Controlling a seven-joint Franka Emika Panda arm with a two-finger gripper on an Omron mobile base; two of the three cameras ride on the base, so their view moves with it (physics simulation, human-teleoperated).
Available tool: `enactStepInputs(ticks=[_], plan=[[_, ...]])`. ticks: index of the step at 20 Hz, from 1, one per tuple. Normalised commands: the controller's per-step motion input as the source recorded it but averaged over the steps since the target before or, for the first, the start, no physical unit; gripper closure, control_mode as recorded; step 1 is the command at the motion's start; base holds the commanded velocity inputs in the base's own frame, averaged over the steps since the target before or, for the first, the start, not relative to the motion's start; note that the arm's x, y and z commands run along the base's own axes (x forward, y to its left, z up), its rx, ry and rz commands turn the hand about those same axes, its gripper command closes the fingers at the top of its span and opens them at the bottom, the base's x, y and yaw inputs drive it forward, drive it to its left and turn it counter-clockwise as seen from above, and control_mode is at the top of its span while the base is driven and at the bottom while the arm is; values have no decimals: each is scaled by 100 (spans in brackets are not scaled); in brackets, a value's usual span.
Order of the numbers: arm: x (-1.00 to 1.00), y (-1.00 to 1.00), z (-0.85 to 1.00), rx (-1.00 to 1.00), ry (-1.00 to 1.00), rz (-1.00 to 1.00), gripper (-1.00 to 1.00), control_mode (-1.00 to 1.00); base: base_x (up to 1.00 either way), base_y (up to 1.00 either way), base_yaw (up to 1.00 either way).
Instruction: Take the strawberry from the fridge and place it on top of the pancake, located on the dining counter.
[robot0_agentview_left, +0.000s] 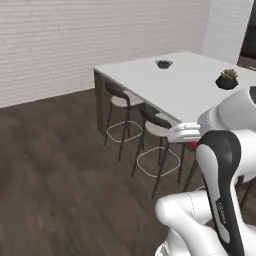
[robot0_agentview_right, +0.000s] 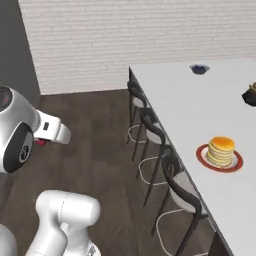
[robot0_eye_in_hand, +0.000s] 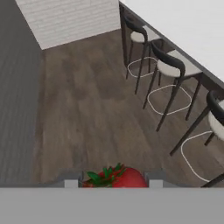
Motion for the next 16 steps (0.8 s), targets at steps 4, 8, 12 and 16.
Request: enactStepInputs(ticks=[4, 8, 12, 16], plan=[[0, 0, 0, 0, 0, 0, 100, 100, 62, 0, -83], [0, 0, 0, 0, 0, 0, 100, 100, 53, 0, -85], [0, 0, 0, 0, 0, 0, 100, 100, 63, 1, -83], [0, 0, 0, 0, 0, 0, 100, 100, 64, 8, -84]])
